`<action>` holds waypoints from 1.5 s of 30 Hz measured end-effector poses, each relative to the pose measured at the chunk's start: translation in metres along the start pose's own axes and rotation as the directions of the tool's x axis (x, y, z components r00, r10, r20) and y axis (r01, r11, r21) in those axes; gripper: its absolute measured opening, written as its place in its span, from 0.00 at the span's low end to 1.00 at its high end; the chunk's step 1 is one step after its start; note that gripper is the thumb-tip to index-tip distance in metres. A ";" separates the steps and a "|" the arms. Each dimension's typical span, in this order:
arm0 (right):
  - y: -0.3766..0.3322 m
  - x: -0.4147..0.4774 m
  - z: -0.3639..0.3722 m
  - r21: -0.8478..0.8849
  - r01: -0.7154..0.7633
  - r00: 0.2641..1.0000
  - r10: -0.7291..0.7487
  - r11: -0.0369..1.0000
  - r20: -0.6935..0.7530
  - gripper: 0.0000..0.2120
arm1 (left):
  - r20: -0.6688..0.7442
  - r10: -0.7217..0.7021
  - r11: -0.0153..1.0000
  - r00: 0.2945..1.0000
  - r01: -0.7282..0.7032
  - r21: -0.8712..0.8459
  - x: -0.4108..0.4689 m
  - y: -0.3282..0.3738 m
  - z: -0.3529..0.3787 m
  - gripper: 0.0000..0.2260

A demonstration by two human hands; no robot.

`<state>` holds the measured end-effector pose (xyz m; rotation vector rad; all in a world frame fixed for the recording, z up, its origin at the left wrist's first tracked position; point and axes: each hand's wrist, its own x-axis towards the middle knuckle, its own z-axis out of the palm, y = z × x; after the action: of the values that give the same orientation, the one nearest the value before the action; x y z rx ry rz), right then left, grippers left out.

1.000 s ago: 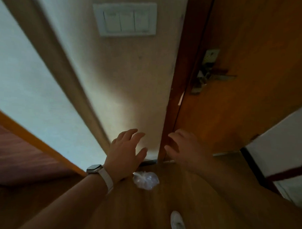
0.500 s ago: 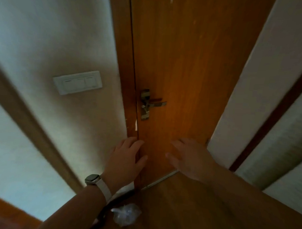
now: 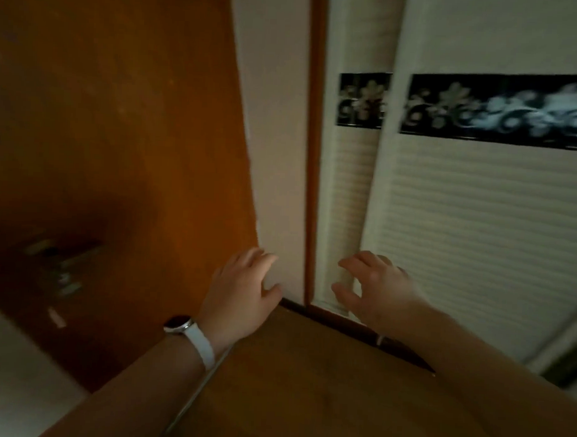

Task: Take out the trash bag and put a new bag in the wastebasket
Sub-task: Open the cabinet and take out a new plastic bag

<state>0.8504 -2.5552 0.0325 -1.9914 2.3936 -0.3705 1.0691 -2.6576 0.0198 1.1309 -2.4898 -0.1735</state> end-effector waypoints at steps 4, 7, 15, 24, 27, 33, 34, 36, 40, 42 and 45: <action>0.089 -0.054 -0.032 -0.020 -0.158 0.987 0.157 0.987 -0.039 0.27 | 0.014 0.160 0.985 0.987 -0.159 -0.073 0.039 0.094 0.035 0.22; 0.144 -0.096 -0.048 -0.018 -0.283 0.956 0.281 0.959 -0.080 0.27 | 0.033 0.269 0.958 0.963 -0.264 -0.115 0.059 0.163 0.062 0.22; 0.253 -0.190 -0.085 0.038 -0.565 0.809 0.563 0.824 -0.171 0.26 | 0.081 0.570 0.812 0.818 -0.545 -0.208 0.108 0.316 0.122 0.23; 0.366 -0.232 -0.091 0.002 -0.812 0.571 0.793 0.584 -0.212 0.26 | 0.113 0.805 0.580 0.583 -0.730 -0.362 0.177 0.462 0.209 0.25; 0.404 -0.232 -0.094 0.013 -0.880 0.461 0.862 0.474 -0.211 0.25 | 0.118 0.855 0.504 0.505 -0.754 -0.422 0.212 0.511 0.243 0.24; 0.467 -0.227 -0.118 -0.022 -0.961 0.275 0.940 0.276 -0.202 0.27 | 0.090 0.953 0.293 0.290 -0.799 -0.526 0.264 0.609 0.290 0.23; 0.473 -0.229 -0.123 -0.016 -0.968 0.247 0.945 0.250 -0.215 0.27 | 0.071 0.963 0.256 0.259 -0.803 -0.539 0.270 0.626 0.295 0.23; 0.484 -0.237 -0.129 -0.008 -0.981 0.192 0.955 0.195 -0.226 0.27 | 0.045 0.978 0.194 0.206 -0.799 -0.569 0.274 0.658 0.305 0.23; 0.502 -0.268 -0.134 -0.005 -0.997 0.077 0.964 0.078 -0.256 0.26 | 0.032 0.995 0.095 0.096 -0.776 -0.623 0.262 0.714 0.322 0.25; 0.510 -0.290 -0.136 0.003 -1.000 0.024 0.960 0.026 -0.280 0.25 | 0.009 0.999 0.043 0.049 -0.774 -0.631 0.252 0.741 0.330 0.25; 0.527 -0.326 -0.136 0.023 -0.999 -0.036 0.961 -0.031 -0.275 0.26 | 0.008 1.000 0.002 -0.004 -0.764 -0.645 0.234 0.780 0.339 0.25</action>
<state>0.3813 -2.1272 0.0206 0.3857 3.2138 -0.2457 0.2503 -2.3298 -0.0067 -1.1759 -2.7194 -0.6745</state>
